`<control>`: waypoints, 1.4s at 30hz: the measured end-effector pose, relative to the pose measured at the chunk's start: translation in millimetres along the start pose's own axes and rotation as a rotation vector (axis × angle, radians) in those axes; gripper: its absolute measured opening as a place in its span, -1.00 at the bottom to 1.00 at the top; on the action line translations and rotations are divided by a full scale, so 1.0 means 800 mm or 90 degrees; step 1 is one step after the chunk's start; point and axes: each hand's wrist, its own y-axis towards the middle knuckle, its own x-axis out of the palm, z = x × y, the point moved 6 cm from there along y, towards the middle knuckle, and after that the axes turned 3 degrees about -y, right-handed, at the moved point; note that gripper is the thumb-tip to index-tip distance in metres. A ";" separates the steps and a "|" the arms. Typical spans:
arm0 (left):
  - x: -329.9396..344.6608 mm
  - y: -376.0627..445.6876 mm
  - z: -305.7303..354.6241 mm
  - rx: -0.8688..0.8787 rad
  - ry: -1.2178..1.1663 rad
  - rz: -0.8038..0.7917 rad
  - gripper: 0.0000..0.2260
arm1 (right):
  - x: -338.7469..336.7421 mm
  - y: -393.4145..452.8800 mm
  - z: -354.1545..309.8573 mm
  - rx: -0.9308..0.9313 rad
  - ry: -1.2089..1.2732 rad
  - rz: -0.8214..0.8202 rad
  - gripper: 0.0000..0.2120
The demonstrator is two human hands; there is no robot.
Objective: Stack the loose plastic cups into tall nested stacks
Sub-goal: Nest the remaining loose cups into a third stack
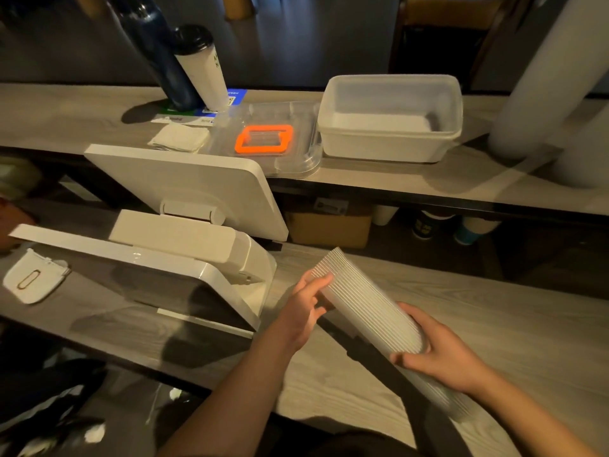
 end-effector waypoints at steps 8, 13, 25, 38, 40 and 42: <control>0.000 0.001 0.001 -0.030 0.066 0.002 -0.53 | -0.005 0.013 -0.006 -0.001 -0.036 0.028 -0.16; -0.005 0.015 0.013 -0.008 0.209 0.037 -0.20 | -0.011 0.016 0.005 0.026 -0.022 0.040 -0.17; -0.057 0.110 -0.009 0.063 0.709 0.245 -0.19 | -0.024 0.022 0.035 0.088 -0.010 0.052 -0.03; -0.017 0.131 -0.019 0.073 0.576 0.178 -0.29 | -0.042 0.015 0.060 0.113 0.008 0.078 -0.12; -0.015 0.127 -0.003 0.068 0.431 0.175 -0.29 | -0.044 0.013 0.060 0.108 0.013 0.083 -0.14; -0.011 0.119 0.015 0.080 0.354 0.152 -0.33 | -0.046 0.013 0.056 0.098 0.012 0.089 -0.16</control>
